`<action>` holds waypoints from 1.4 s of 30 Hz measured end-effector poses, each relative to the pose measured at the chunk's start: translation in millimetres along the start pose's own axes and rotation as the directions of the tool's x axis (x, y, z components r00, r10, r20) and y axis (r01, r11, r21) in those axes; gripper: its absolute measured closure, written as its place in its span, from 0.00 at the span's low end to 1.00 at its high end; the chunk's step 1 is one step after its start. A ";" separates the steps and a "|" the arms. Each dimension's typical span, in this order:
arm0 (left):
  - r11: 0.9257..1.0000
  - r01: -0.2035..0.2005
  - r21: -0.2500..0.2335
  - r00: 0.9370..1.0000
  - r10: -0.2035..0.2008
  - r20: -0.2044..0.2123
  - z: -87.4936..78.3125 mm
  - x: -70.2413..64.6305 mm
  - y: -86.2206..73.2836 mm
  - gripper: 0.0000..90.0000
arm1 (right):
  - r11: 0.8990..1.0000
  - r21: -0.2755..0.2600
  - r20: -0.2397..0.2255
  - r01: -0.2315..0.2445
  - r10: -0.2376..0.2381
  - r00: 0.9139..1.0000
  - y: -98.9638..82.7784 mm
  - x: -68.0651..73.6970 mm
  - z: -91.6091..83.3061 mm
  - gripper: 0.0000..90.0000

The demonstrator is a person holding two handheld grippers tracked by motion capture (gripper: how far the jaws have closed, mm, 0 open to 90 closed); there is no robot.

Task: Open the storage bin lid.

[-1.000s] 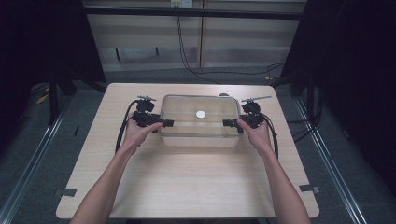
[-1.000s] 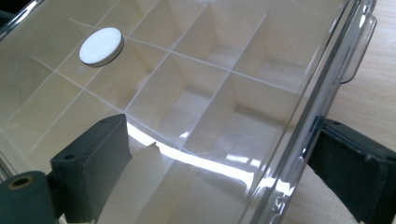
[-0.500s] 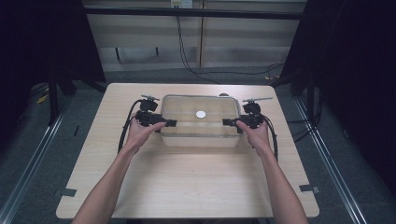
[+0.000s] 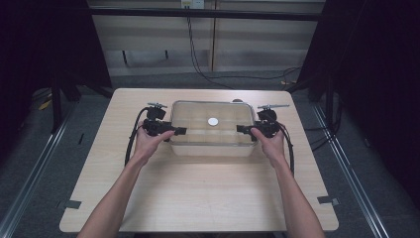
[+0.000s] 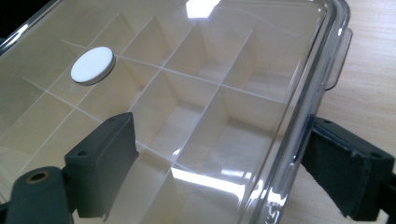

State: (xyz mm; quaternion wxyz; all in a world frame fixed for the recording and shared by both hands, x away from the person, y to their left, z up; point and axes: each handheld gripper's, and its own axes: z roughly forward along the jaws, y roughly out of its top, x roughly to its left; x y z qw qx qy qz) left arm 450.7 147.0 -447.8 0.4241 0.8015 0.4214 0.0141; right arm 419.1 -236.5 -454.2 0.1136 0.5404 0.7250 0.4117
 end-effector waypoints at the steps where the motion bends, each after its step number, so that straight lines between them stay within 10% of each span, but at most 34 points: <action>1: 1.000 -0.003 -0.005 1.000 0.003 -0.003 -0.3 0.1 -0.7 0.22 | 1.000 -0.004 -0.001 -0.001 0.001 1.000 -0.3 0.2 0.0 0.13; 21: 0.996 -0.033 -0.082 0.999 0.031 -0.023 -8.0 -0.2 -3.6 0.35 | 0.998 -0.062 0.042 0.033 -0.030 0.999 2.5 4.9 -8.0 0.22; 42: 0.981 -0.058 -0.183 0.997 0.048 -0.057 -27.0 -6.8 -3.8 0.54 | 0.981 -0.188 0.000 -0.041 0.042 0.999 -2.1 0.0 -29.0 0.49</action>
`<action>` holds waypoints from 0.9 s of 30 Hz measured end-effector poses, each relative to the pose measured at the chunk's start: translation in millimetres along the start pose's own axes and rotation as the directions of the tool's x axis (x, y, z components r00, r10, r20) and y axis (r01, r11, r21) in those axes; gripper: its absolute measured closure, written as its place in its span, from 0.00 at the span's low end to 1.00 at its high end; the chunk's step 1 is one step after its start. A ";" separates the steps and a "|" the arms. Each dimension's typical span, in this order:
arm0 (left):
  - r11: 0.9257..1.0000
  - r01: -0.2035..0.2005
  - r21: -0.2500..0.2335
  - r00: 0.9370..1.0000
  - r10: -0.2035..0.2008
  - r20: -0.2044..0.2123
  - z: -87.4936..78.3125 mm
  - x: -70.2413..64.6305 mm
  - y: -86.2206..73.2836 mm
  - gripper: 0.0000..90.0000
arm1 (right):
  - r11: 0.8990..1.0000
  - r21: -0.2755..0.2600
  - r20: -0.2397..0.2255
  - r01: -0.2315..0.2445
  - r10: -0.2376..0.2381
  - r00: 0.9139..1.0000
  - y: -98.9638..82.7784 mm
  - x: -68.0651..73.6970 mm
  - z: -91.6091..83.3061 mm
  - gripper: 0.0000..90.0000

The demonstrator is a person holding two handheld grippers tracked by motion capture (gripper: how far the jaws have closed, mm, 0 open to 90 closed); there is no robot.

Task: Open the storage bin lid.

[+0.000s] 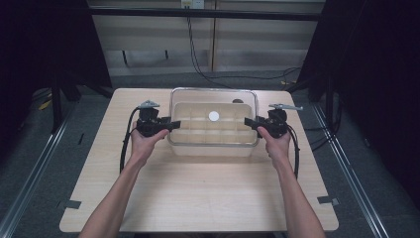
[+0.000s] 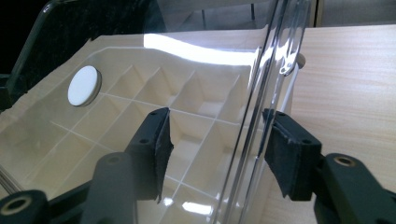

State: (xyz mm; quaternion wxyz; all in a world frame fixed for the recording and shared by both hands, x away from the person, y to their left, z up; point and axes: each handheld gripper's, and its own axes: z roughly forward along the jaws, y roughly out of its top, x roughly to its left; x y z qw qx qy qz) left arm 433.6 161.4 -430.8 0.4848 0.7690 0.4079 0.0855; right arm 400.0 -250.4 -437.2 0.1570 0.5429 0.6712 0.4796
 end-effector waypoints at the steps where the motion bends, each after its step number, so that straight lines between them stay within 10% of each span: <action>1: 1.000 0.005 -0.013 1.000 -0.005 0.002 -1.1 0.1 -0.3 0.56 | 1.000 -0.013 -0.004 -0.001 0.001 1.000 1.3 0.9 -3.6 0.52; 27: 0.993 -0.058 -0.099 0.998 0.057 -0.009 -26.4 -13.4 -0.4 0.69 | 0.996 -0.085 -0.016 0.016 -0.017 1.000 4.7 10.9 -29.5 0.64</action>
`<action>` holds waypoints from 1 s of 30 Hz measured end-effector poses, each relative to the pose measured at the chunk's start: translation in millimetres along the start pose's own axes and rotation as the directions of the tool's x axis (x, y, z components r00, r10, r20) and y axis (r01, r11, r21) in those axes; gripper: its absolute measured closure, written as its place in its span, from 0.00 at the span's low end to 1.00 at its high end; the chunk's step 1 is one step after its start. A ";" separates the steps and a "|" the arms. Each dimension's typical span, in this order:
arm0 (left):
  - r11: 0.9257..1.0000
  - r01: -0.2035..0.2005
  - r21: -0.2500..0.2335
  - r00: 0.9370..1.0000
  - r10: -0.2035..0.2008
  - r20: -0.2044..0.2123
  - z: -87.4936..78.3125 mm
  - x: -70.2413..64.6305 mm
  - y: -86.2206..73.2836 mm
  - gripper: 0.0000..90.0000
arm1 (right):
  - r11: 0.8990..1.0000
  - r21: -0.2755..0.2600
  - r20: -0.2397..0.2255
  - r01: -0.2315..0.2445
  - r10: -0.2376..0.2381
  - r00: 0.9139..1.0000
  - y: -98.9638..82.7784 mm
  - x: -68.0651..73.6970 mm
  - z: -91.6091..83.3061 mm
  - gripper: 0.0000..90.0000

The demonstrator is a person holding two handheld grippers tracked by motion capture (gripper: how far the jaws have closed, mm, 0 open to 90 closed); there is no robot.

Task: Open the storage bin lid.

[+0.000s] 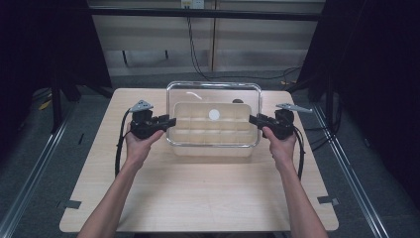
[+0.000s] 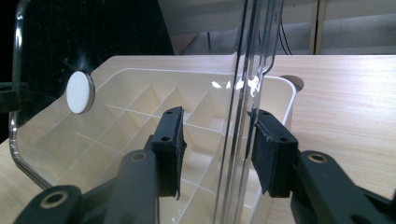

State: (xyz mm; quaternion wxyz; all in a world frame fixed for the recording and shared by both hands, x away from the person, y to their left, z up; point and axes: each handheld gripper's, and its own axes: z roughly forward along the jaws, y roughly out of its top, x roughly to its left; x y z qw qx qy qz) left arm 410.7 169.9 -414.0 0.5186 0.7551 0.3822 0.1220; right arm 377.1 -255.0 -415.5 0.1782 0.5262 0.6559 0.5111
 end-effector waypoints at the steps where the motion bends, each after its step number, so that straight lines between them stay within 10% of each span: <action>1: 1.000 0.000 -0.001 1.000 0.000 -0.007 -0.7 -0.7 -0.9 0.69 | 1.000 -0.011 -0.009 0.001 -0.001 1.000 -0.3 0.7 -2.2 0.66; 30: 0.999 -0.032 -0.025 0.999 0.032 0.005 -14.8 -8.5 0.5 0.77 | 0.998 -0.058 -0.073 -0.004 0.000 0.997 -1.5 1.4 -26.8 0.76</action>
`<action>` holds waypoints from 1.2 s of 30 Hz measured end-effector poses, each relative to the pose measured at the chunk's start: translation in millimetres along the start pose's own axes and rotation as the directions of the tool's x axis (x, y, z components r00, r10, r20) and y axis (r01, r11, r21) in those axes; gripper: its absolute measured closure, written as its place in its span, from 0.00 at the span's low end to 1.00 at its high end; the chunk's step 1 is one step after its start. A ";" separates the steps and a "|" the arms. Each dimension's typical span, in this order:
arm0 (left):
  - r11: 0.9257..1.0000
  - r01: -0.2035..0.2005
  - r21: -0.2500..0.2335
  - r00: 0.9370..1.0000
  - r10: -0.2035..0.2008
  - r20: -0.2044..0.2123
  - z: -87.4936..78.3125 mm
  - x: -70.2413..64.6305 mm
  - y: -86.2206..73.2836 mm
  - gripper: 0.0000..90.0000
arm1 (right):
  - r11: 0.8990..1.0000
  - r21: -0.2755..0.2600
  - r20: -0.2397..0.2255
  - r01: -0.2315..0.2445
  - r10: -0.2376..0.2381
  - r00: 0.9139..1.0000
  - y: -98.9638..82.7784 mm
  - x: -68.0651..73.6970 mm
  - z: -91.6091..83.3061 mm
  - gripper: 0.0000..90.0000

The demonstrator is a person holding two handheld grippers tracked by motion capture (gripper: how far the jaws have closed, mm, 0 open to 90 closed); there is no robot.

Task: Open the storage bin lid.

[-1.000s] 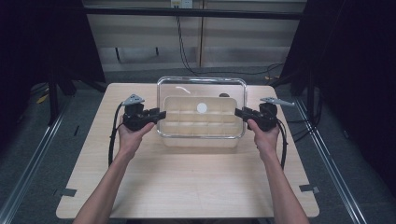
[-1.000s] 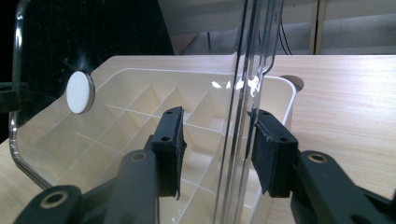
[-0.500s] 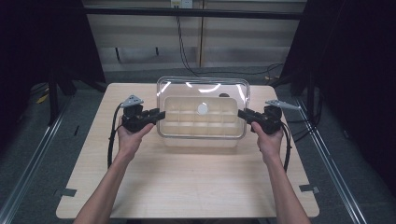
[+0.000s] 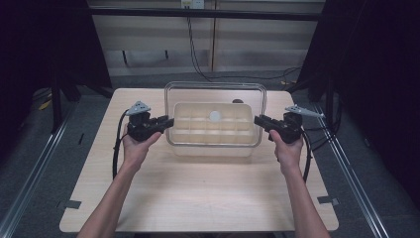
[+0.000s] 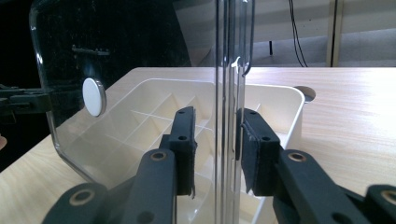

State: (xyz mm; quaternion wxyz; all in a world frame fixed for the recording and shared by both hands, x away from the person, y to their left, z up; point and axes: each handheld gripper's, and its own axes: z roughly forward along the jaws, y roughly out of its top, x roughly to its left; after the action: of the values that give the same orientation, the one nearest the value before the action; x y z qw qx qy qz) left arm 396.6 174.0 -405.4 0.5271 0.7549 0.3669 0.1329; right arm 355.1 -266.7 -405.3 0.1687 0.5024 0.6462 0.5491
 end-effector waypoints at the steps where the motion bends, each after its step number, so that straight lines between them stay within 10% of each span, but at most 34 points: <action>1: 1.000 -0.001 0.000 1.000 0.001 0.001 -0.6 0.3 -0.1 0.77 | 1.000 -0.003 -0.004 -0.002 0.002 1.000 -0.3 0.7 -1.4 0.76; 36: 0.999 -0.006 -0.035 1.000 0.007 0.030 -28.2 -9.3 7.0 0.81 | 0.999 -0.034 -0.043 0.036 -0.038 0.998 7.1 16.3 -19.9 0.77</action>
State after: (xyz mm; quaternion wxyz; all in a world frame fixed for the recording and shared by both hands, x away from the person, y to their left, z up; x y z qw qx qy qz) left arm 376.5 186.0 -385.9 0.5453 0.7486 0.3542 0.1295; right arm 336.0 -264.6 -386.9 0.1730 0.4752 0.6497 0.5676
